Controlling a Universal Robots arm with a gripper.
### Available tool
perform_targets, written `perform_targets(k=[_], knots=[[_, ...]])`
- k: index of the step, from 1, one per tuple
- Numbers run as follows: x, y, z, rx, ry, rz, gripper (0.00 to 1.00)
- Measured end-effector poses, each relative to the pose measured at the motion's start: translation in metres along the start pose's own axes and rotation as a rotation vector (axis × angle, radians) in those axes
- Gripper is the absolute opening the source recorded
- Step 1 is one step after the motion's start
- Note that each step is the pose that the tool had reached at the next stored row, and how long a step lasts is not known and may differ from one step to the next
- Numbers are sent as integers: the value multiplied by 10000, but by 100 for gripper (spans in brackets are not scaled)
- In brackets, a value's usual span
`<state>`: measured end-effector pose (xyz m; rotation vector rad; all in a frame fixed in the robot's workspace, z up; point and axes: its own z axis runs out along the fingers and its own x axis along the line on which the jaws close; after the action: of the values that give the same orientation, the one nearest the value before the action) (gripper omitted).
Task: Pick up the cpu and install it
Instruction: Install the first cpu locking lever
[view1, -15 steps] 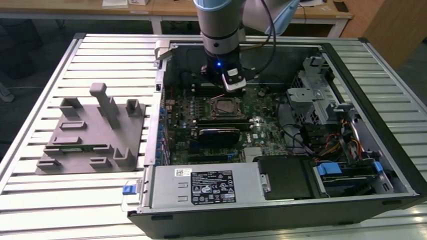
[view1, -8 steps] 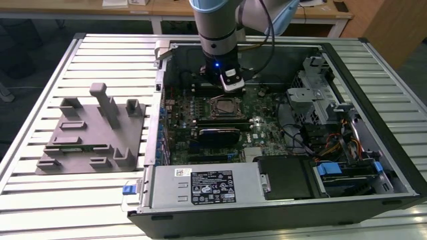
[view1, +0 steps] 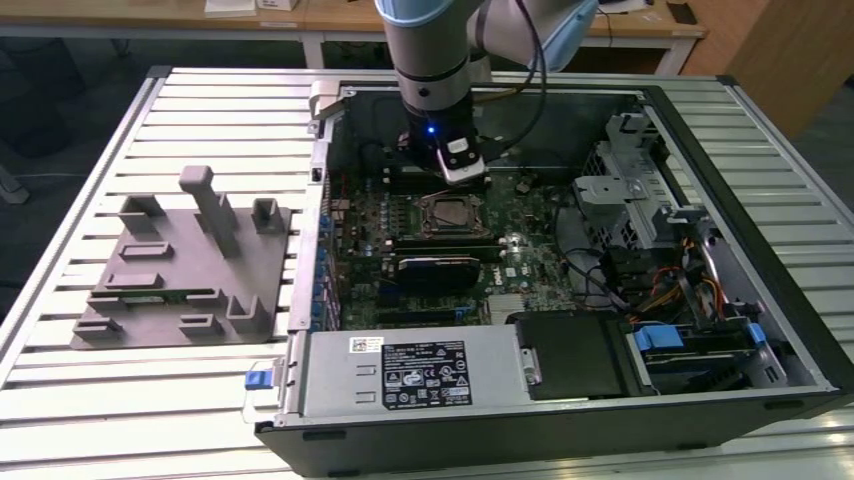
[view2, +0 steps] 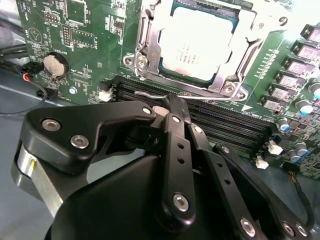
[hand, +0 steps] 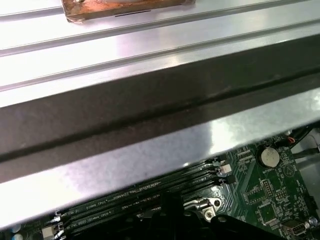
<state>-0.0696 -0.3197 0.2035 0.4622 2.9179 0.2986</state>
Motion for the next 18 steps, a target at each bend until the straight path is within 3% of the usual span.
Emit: perform_targets(k=[10,18], knots=[[2,-1,13,47,-42,130,11],[8,-4,42,154,-95,102,11]])
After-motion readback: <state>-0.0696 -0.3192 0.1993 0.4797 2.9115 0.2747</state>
